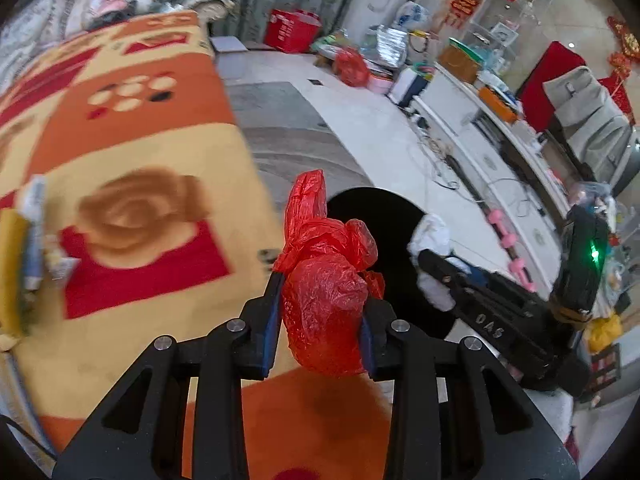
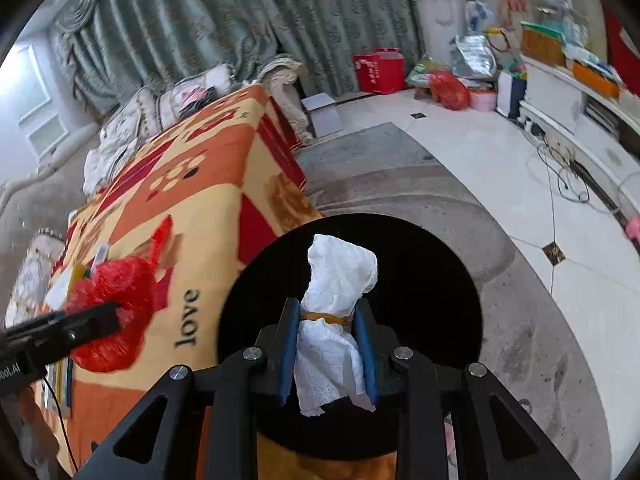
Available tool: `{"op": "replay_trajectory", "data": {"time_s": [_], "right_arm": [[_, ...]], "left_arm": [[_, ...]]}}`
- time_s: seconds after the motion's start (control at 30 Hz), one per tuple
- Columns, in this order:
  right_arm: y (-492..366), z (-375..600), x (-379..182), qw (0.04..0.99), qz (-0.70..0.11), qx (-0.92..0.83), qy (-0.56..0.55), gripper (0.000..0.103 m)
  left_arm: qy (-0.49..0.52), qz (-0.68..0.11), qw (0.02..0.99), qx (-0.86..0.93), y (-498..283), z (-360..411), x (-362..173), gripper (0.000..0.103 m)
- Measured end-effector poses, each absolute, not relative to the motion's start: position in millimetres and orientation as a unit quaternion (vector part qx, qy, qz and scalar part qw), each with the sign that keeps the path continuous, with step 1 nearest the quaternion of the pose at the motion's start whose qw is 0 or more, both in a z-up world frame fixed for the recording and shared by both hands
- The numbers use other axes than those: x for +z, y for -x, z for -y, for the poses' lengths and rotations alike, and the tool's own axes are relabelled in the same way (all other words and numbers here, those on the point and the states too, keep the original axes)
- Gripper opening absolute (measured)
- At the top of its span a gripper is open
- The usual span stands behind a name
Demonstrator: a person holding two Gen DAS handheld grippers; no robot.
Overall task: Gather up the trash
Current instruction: 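Carry both items to the black bin and open both grippers to drop them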
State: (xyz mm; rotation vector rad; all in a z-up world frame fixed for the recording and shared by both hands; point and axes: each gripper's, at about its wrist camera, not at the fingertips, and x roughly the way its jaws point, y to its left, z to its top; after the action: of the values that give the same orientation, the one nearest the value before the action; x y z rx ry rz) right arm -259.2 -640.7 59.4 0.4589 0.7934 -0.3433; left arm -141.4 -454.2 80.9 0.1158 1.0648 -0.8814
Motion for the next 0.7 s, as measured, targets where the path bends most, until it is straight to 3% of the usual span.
{"op": "replay_trajectory", "data": {"time_s": [0.07,0.1,0.13,0.2,0.7], "right_arm": [[261,646,55,0.882,-0.379,-0.167,-0.225,0.034],[262,648,54,0.882,-0.379,-0.168,-0.225,0.049],[263,649,52,0.882,-0.377,-0.17,-0.226,0.07],[264,651,50,0.882,-0.37,-0.169,-0.237,0.089],[262,601,71,0.897,-0.368,-0.153,-0.19,0.089]], "left_arm": [[-0.032,-0.498,0.752,-0.43,139,462,77,0.036],[-0.017,-0.505,0.742,-0.441,136,464,74,0.04],[-0.006,-0.512,0.735,-0.445,133,465,73,0.046],[0.007,-0.518,0.734,-0.44,128,464,73,0.052],[-0.04,-0.47,0.803,-0.364,137,412,92,0.053]]}}
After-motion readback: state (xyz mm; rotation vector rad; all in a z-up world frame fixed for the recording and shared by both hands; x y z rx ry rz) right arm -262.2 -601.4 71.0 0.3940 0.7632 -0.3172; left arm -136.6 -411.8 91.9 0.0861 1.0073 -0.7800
